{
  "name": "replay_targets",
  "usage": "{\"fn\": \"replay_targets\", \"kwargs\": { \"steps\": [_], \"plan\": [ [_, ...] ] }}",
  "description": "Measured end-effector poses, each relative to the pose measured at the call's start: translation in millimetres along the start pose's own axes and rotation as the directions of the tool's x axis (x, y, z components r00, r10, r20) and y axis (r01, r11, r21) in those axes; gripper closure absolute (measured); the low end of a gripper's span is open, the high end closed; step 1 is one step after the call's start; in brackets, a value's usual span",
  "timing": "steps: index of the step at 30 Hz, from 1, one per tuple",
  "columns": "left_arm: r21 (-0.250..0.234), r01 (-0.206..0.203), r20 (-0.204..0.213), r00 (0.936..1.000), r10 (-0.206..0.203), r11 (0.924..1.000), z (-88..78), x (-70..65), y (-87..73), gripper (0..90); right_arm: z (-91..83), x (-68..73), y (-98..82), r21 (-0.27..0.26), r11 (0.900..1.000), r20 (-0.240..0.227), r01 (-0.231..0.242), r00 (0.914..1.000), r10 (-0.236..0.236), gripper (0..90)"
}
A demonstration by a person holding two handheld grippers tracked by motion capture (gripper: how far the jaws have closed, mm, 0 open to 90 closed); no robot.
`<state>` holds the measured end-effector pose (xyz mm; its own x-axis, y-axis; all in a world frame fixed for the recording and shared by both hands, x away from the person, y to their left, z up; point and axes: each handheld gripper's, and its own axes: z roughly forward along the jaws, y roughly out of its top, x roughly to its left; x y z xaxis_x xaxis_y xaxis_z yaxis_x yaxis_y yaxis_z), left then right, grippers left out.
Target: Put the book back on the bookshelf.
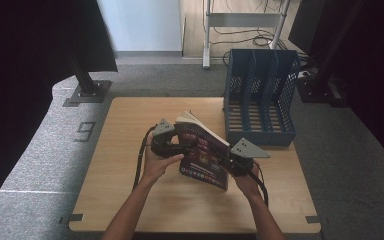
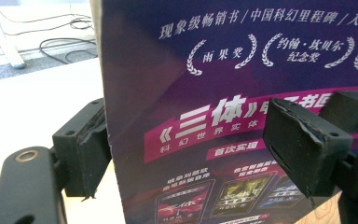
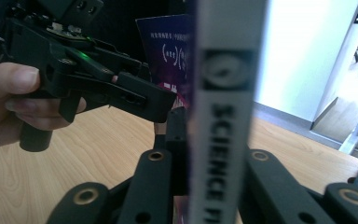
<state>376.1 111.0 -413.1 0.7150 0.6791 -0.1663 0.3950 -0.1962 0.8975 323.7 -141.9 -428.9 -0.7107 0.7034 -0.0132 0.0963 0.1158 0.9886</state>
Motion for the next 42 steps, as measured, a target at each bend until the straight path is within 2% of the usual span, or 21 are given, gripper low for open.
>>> {"fn": "replay_targets", "kwargs": {
  "steps": [6,16,20,26,32,38,42],
  "plan": [
    [-0.020,-0.004,-0.014,0.9999,0.004,0.9998,-4.2,-3.0,0.2,19.7,-2.5,0.7,-1.2,-0.011,1.000,0.025,-0.008,0.9997,0.008,81.4],
    [-0.001,-0.002,-0.051,0.9987,0.002,1.0000,-13.0,1.4,-8.1,20.0,-4.8,-0.4,-2.6,-0.022,1.000,0.031,-0.017,0.9994,0.017,81.5],
    [0.011,-0.016,-0.083,0.9964,0.017,0.9998,-16.6,0.3,-17.7,20.1,-4.8,-0.5,-2.5,-0.023,1.000,0.031,-0.018,0.9994,0.019,81.5],
    [0.025,-0.011,-0.087,0.9961,0.013,0.9996,-19.2,1.4,-33.2,20.1,-5.3,0.3,-2.2,-0.023,0.999,0.037,-0.025,0.9990,0.026,81.5],
    [0.022,0.018,-0.089,0.9959,-0.016,0.9996,-27.2,5.3,-54.3,20.6,-5.8,1.0,-2.9,-0.030,0.999,0.043,-0.026,0.9987,0.027,81.5],
    [0.029,0.070,-0.102,0.9926,-0.067,0.9971,-31.9,16.2,-75.6,20.8,-5.2,2.7,-2.5,-0.028,0.999,0.052,-0.026,0.9983,0.028,81.5],
    [0.069,0.073,-0.104,0.9923,-0.066,0.9949,-31.1,19.2,-87.0,20.0,-4.7,3.2,-2.5,-0.028,0.999,0.055,-0.026,0.9981,0.027,81.5]
  ]
}}
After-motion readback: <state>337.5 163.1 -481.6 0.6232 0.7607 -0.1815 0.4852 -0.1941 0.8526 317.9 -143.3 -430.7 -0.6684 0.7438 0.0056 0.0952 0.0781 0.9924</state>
